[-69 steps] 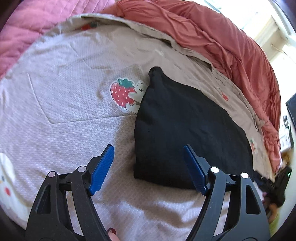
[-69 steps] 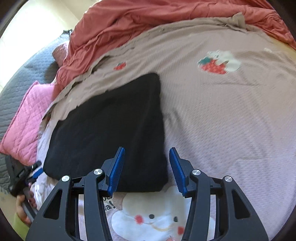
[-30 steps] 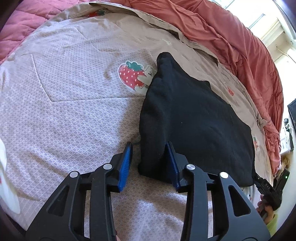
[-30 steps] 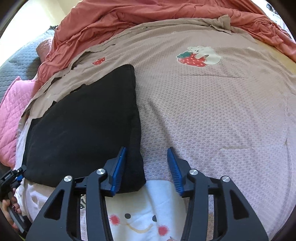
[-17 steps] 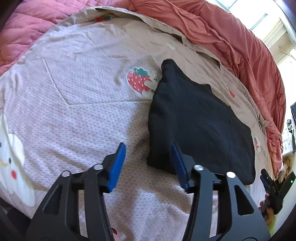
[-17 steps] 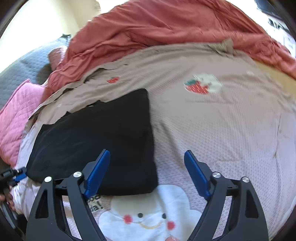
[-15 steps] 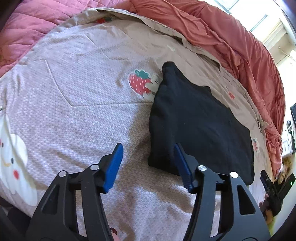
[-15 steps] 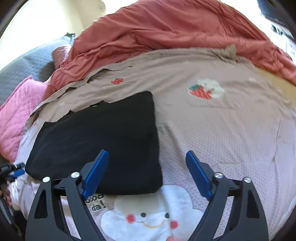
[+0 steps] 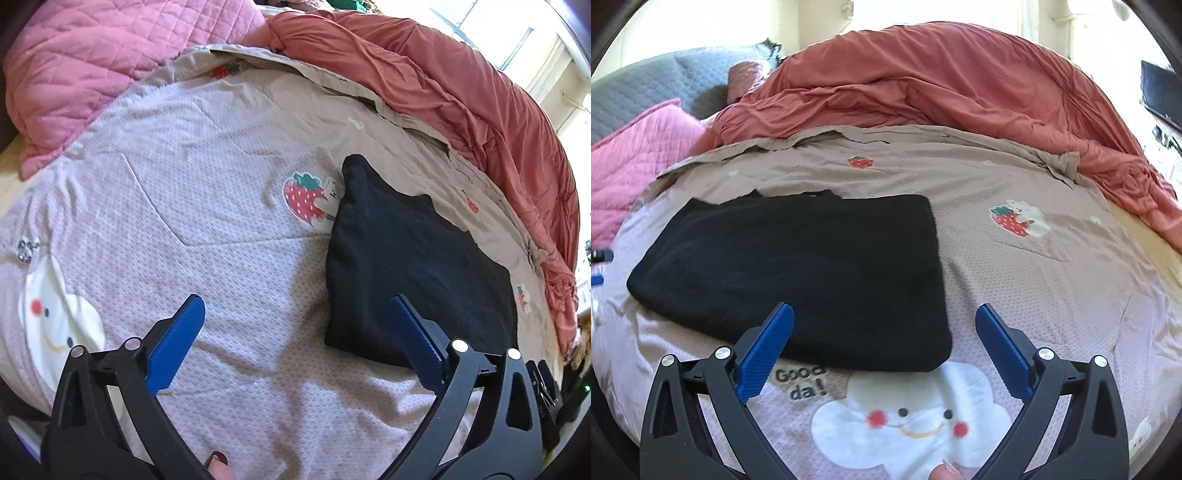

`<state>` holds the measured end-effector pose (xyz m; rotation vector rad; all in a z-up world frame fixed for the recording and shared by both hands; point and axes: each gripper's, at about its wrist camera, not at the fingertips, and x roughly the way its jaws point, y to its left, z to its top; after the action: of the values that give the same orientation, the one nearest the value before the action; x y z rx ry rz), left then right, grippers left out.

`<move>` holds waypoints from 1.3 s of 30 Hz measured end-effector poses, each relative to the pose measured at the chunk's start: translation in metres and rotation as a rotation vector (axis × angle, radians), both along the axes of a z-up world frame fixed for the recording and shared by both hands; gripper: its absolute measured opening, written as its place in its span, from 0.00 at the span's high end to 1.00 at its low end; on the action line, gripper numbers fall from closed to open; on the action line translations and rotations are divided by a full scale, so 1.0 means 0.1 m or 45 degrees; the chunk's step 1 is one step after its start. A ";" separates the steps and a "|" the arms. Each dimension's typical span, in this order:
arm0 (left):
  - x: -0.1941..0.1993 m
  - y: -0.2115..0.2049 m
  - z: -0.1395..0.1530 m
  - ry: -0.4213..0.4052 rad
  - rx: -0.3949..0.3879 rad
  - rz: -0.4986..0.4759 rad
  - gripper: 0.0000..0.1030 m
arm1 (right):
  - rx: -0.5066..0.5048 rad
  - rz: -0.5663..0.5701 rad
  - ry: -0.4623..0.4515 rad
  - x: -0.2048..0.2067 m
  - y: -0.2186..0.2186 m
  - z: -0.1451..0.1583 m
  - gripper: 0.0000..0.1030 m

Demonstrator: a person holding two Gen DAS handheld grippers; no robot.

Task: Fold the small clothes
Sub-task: 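Open the left tool and withdraw both tools from the folded sweatshirt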

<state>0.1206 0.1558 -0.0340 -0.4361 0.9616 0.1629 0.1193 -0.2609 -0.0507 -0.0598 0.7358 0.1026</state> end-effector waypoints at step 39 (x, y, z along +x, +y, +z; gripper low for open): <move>0.04 0.87 -0.38 0.017 -0.057 0.243 0.09 | -0.659 0.692 -0.113 0.07 3.11 -0.62 0.32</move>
<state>0.1247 0.2424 -0.0719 -0.5686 0.9373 0.3181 0.1258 0.0499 -0.1125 -0.7553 0.6263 0.4235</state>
